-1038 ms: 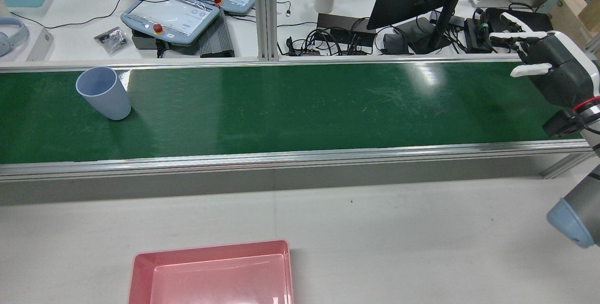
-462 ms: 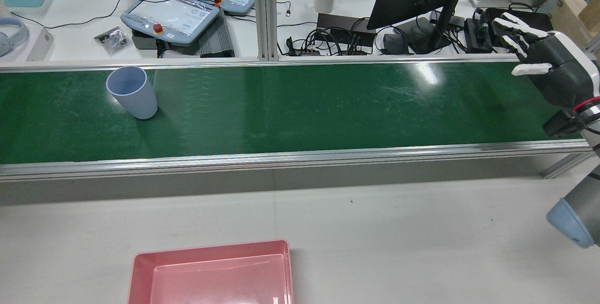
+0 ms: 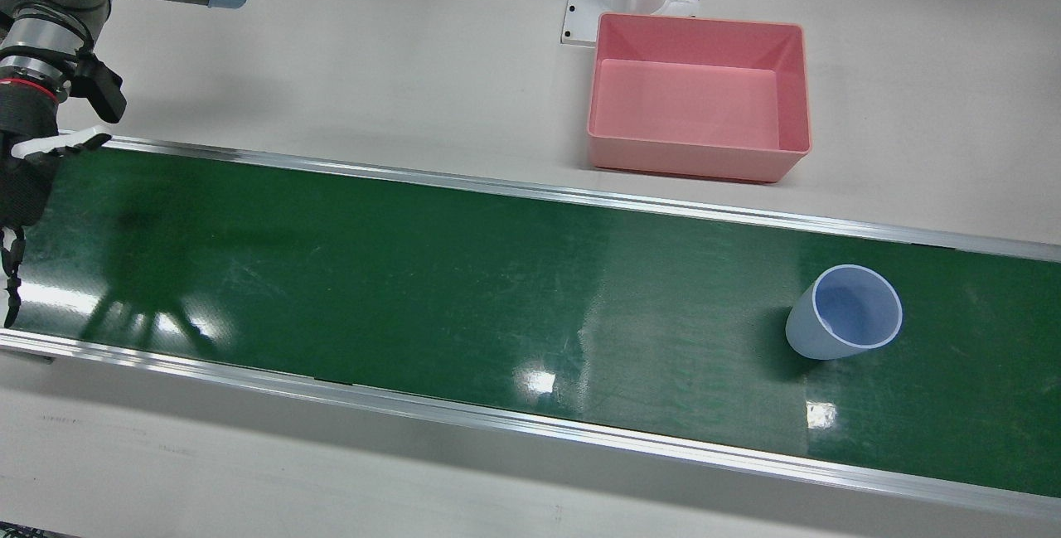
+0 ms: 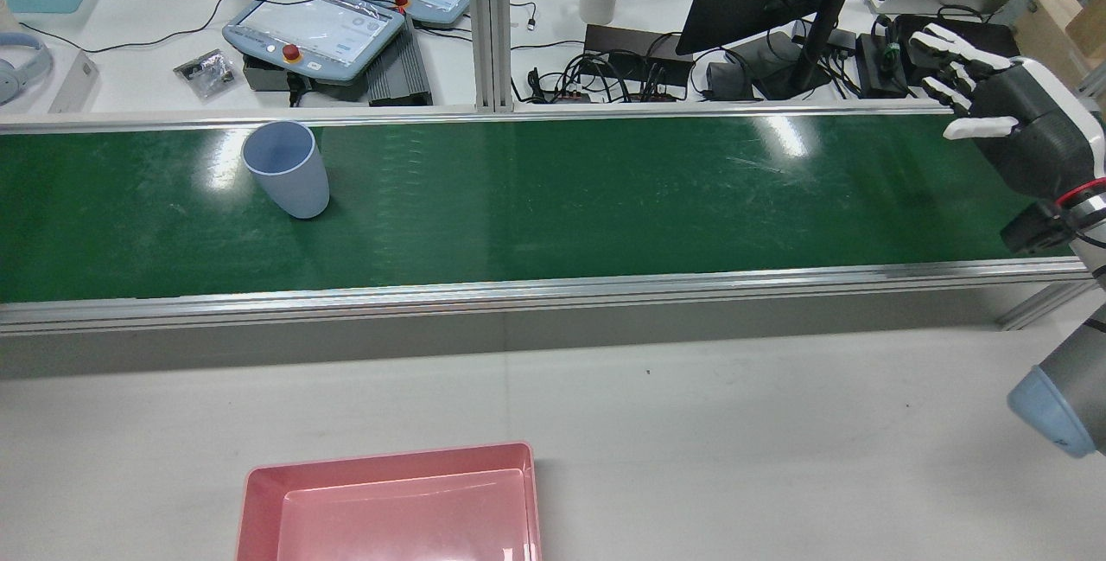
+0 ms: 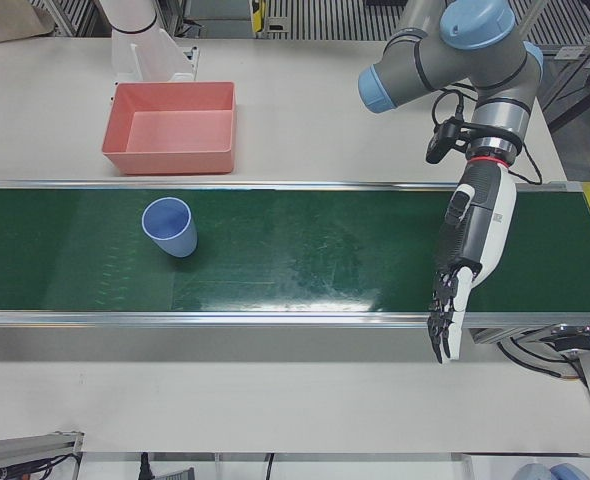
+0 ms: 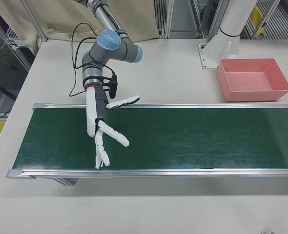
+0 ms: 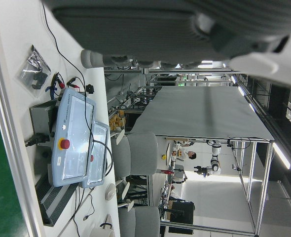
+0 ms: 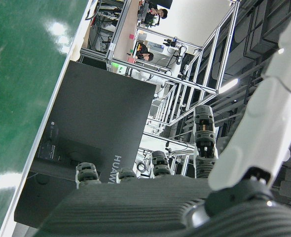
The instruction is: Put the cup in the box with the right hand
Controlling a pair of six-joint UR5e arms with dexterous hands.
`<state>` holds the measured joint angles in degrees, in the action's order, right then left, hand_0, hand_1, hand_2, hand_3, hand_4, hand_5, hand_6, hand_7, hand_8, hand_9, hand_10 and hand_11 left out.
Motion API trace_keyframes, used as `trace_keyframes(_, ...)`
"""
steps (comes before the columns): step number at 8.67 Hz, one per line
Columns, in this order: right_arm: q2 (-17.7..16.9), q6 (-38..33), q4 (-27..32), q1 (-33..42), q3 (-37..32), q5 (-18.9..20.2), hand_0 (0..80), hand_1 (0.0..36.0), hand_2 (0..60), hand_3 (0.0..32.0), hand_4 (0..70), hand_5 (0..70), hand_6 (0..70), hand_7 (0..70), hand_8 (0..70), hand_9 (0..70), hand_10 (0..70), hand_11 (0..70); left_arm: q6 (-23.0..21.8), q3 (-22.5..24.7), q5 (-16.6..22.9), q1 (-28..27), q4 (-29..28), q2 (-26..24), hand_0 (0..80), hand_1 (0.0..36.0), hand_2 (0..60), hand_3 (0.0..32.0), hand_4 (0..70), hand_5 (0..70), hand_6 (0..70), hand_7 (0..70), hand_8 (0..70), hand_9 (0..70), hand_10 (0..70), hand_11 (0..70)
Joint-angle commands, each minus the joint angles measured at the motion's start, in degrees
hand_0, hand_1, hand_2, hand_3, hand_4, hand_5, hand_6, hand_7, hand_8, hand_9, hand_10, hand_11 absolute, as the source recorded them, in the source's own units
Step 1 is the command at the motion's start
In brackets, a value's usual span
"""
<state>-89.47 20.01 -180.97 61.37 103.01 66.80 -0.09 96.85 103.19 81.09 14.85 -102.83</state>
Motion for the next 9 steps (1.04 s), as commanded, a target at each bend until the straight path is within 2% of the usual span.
trace_keyframes(1, 0.0, -0.1, 0.0, 0.1, -0.1, 0.0, 47.8, 8.3, 0.0, 9.0, 20.5, 2.6, 2.2, 16.1, 0.0, 1.8, 3.7, 6.6, 0.0, 0.0, 0.0, -0.1, 0.0, 0.0, 0.0, 0.0, 0.0, 0.0, 0.0, 0.0, 0.0, 0.0, 0.0, 0.0, 0.0, 0.0)
trace_keyframes(2, 0.0, -0.1, 0.0, 0.1, -0.1, -0.1, 47.7, 7.9, 0.0, 0.0, 33.7, 2.1, 4.6, 16.4, 0.0, 1.8, 4.0, 6.8, 0.0, 0.0, 0.0, -0.1, 0.0, 0.0, 0.0, 0.0, 0.0, 0.0, 0.0, 0.0, 0.0, 0.0, 0.0, 0.0, 0.0, 0.0)
trace_keyframes(3, 0.1, -0.1, 0.0, 0.1, -0.1, -0.1, 47.9, 7.5, 0.0, 0.0, 37.1, 1.8, 4.6, 16.9, 0.0, 1.9, 4.3, 7.0, 0.0, 0.0, 0.0, -0.1, 0.0, 0.0, 0.0, 0.0, 0.0, 0.0, 0.0, 0.0, 0.0, 0.0, 0.0, 0.0, 0.0, 0.0)
trace_keyframes(9, 0.1, -0.1, -0.1, 0.0, -0.4, -0.1, 47.8, 6.8, 0.0, 0.0, 37.1, 1.8, 4.9, 18.7, 0.0, 2.3, 4.2, 6.9, 0.0, 0.0, 0.0, 0.0, 0.0, 0.0, 0.0, 0.0, 0.0, 0.0, 0.0, 0.0, 0.0, 0.0, 0.0, 0.0, 0.0, 0.0)
